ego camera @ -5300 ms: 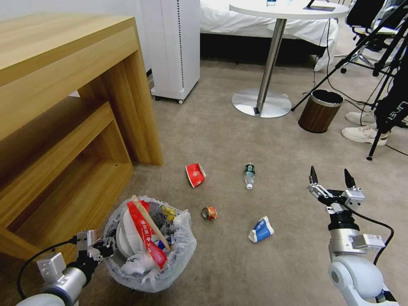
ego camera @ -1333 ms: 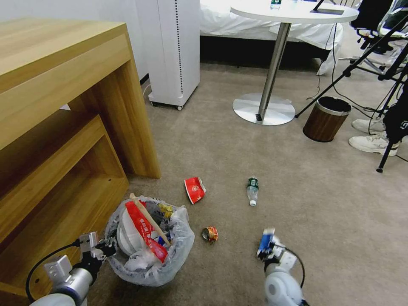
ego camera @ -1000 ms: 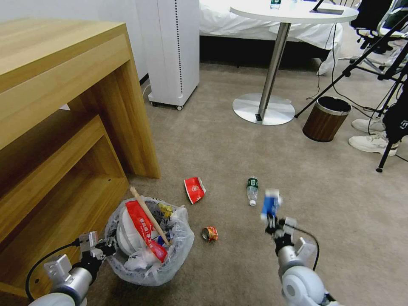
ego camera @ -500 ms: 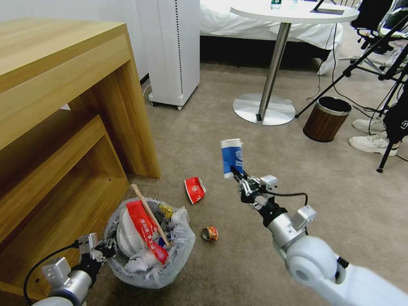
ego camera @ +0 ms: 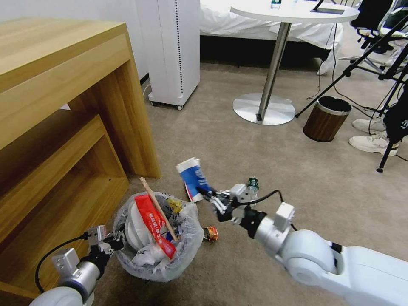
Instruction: Pick up the trash bin and place the garbage on the floor into it.
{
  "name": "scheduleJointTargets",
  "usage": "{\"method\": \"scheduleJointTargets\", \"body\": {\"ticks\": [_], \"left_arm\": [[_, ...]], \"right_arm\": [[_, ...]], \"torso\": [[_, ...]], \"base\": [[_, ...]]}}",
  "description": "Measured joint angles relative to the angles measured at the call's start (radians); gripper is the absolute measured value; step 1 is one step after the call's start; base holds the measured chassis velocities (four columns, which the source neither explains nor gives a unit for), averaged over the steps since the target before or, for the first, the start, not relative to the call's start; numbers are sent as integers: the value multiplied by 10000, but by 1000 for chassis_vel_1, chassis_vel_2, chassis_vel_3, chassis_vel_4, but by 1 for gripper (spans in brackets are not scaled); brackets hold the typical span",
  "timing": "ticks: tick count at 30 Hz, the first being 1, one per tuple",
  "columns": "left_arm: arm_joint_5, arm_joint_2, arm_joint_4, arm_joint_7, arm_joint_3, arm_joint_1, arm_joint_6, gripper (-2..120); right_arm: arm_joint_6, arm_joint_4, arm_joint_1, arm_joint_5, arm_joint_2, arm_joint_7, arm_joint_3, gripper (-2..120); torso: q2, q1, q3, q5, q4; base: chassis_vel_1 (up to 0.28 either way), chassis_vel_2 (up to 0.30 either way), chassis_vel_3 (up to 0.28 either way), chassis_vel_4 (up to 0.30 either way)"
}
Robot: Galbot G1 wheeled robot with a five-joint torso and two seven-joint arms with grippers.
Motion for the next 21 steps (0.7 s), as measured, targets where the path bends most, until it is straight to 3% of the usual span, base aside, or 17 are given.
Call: {"method": "scheduleJointTargets", "body": {"ticks": [3, 6, 9, 11, 15, 21], "left_arm": [[13, -35, -73, 3, -31, 52, 0, 0], [18, -53, -87, 3, -42, 64, 0, 0], [65, -133, -100, 13, -81, 132, -6, 0], [93, -226, -129, 27, -127, 167, -23, 0], [80, -286, -197, 31, -206, 169, -51, 0], [46, -365, -223, 43, -306, 165, -116, 0]], "right_arm": [[484, -442, 523, -207, 247, -781, -623, 6], [603, -580, 766, -282, 336, -958, -898, 6], [733, -837, 1693, -368, 630, -1133, -1888, 6], [741, -1096, 2837, -360, 1046, -1081, -3034, 6], [616, -1416, 3765, -246, 1585, -801, -4173, 6], [247, -1640, 4143, -79, 2116, -226, -4955, 6]], "torso": [[0, 0, 0, 1, 0], [0, 0, 0, 0, -1], [0, 0, 0, -1, -2], [0, 0, 0, -2, 2], [0, 0, 0, -2, 0], [0, 0, 0, 0, 1]], "base": [[0, 0, 0, 0], [0, 0, 0, 0], [0, 0, 0, 0], [0, 0, 0, 0], [0, 0, 0, 0], [0, 0, 0, 0]]}}
